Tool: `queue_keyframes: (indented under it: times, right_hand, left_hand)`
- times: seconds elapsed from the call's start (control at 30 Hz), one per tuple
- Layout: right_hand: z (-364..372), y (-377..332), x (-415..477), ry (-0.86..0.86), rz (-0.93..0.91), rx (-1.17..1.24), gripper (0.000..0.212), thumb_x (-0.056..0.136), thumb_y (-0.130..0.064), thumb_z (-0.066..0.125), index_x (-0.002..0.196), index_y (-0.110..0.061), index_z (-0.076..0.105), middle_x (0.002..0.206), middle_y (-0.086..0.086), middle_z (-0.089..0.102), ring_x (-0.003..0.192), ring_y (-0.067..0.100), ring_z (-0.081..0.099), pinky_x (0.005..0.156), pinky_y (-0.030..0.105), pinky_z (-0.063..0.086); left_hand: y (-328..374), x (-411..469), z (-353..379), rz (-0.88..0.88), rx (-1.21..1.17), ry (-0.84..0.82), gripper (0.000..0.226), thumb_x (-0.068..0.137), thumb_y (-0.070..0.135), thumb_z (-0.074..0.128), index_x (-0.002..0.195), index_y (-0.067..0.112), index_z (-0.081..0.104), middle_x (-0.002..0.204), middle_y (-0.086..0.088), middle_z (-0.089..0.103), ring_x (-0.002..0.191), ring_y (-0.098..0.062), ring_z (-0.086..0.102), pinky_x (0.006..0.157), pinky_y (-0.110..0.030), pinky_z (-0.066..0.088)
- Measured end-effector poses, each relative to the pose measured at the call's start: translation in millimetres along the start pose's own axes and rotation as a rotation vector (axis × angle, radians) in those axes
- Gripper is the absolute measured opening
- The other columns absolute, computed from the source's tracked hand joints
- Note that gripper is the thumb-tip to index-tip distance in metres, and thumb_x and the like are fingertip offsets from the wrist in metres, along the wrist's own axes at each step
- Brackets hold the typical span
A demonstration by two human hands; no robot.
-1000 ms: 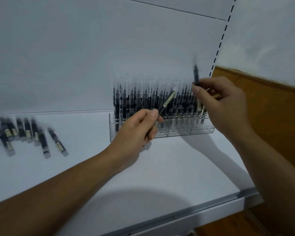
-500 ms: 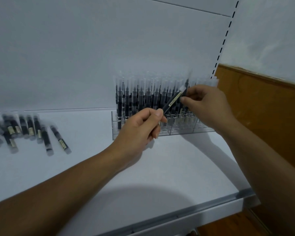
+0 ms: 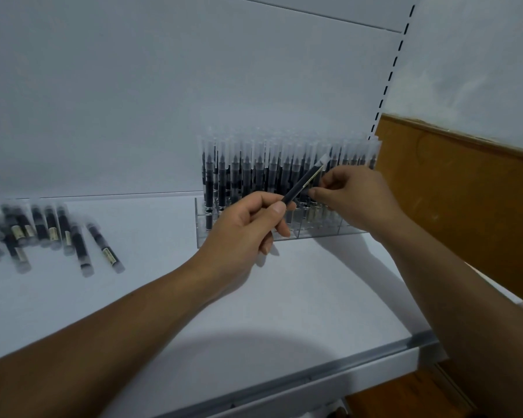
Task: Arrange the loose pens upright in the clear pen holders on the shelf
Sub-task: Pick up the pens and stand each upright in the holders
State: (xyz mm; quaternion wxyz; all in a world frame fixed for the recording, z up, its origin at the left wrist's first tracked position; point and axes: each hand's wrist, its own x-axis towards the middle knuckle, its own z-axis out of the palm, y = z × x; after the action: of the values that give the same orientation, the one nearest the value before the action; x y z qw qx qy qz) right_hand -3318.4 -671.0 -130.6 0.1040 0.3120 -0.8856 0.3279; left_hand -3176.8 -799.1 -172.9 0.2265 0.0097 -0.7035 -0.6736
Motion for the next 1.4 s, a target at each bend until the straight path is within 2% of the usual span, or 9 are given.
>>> queue_keyframes:
  times: [0.13, 0.23, 0.37, 0.5, 0.63, 0.73, 0.87, 1.0, 1.4]
  right_hand:
    - [-10.0, 8.0, -13.3, 0.139, -0.032, 0.131, 0.023, 0.087, -0.039, 0.069, 0.101, -0.02, 0.07, 0.088, -0.008, 0.068, 0.079, 0.005, 0.063, 0.073, 0.029, 0.056]
    - [-12.2, 4.0, -28.2, 0.359, -0.288, 0.291, 0.016, 0.09, -0.027, 0.067, 0.104, -0.02, 0.068, 0.088, -0.014, 0.063, 0.071, -0.003, 0.056, 0.064, 0.012, 0.047]
    - [-4.7, 2.1, -32.2, 0.256, -0.654, -0.008, 0.026, 0.086, -0.018, 0.071, 0.112, -0.013, 0.07, 0.108, 0.0, 0.059, 0.078, -0.001, 0.053, 0.069, 0.008, 0.044]
    - [0.5, 5.1, -27.8, 0.281, -0.781, -0.185, 0.019, 0.084, -0.014, 0.073, 0.103, -0.009, 0.074, 0.104, 0.01, 0.064, 0.088, 0.021, 0.062, 0.07, 0.026, 0.051]
    - [-10.4, 14.5, -22.2, 0.39, -0.632, -0.09, 0.021, 0.086, -0.022, 0.07, 0.103, -0.01, 0.074, 0.104, 0.005, 0.057, 0.078, 0.006, 0.051, 0.068, 0.013, 0.046]
    - [-20.4, 19.5, -15.8, 0.411, -0.401, 0.082, 0.022, 0.087, -0.02, 0.07, 0.108, -0.013, 0.072, 0.095, -0.005, 0.052, 0.071, -0.002, 0.047, 0.063, 0.005, 0.041]
    - [-25.1, 18.4, -9.4, 0.337, -0.221, 0.269, 0.019, 0.092, -0.022, 0.066, 0.111, -0.024, 0.067, 0.09, -0.014, 0.063, 0.082, 0.002, 0.061, 0.077, 0.019, 0.055]
    - [-22.7, 16.1, -1.5, 0.252, -0.094, 0.354, 0.009, 0.091, -0.025, 0.068, 0.093, -0.032, 0.064, 0.092, -0.005, 0.071, 0.089, 0.016, 0.069, 0.082, 0.043, 0.058]
    - [-10.9, 10.0, 7.7, 0.047, 0.019, 0.1, 0.024, 0.087, -0.025, 0.072, 0.105, -0.012, 0.066, 0.095, 0.005, 0.069, 0.089, 0.023, 0.067, 0.085, 0.043, 0.057]
  left_hand:
    - [-2.2, 1.0, -0.6, 0.014, 0.03, 0.03, 0.019, 0.098, 0.015, 0.051, 0.11, 0.006, 0.063, 0.071, -0.001, 0.064, 0.048, -0.006, 0.045, 0.047, -0.013, 0.039]
    - [-3.9, 2.3, -1.5, 0.015, 0.037, 0.043, 0.017, 0.096, 0.015, 0.053, 0.108, 0.007, 0.063, 0.068, 0.0, 0.064, 0.046, -0.006, 0.046, 0.047, -0.014, 0.04]
    - [-2.8, 0.6, 0.0, 0.025, 0.065, 0.028, 0.013, 0.095, 0.014, 0.054, 0.104, 0.012, 0.064, 0.066, -0.001, 0.063, 0.046, -0.004, 0.048, 0.046, -0.015, 0.041]
    - [-2.2, -3.0, 4.4, 0.077, 0.137, -0.009, 0.015, 0.095, 0.024, 0.053, 0.101, 0.018, 0.066, 0.07, -0.004, 0.066, 0.054, -0.008, 0.054, 0.051, -0.018, 0.046]
    - [-2.2, -4.8, -0.2, 0.203, 0.296, -0.024, 0.038, 0.091, 0.059, 0.044, 0.11, 0.033, 0.063, 0.092, 0.011, 0.067, 0.087, -0.002, 0.061, 0.074, -0.016, 0.049]
    - [-3.5, -3.9, -5.4, 0.302, 0.665, -0.043, 0.049, 0.089, 0.063, 0.039, 0.129, 0.037, 0.054, 0.122, 0.021, 0.056, 0.116, 0.005, 0.048, 0.096, -0.019, 0.039]
    - [-6.7, -3.5, -6.5, 0.351, 1.103, -0.134, 0.062, 0.091, 0.06, 0.045, 0.147, 0.036, 0.032, 0.146, 0.019, 0.034, 0.135, -0.001, 0.024, 0.114, -0.029, 0.021]
    - [-9.6, -4.1, -7.5, 0.366, 1.242, -0.139, 0.066, 0.093, 0.057, 0.044, 0.151, 0.034, 0.022, 0.155, 0.015, 0.024, 0.14, -0.006, 0.014, 0.113, -0.025, 0.004]
    - [-9.8, -3.3, -8.1, 0.354, 1.253, -0.151, 0.063, 0.093, 0.055, 0.045, 0.149, 0.033, 0.027, 0.154, 0.015, 0.025, 0.141, -0.007, 0.015, 0.114, -0.027, 0.005]
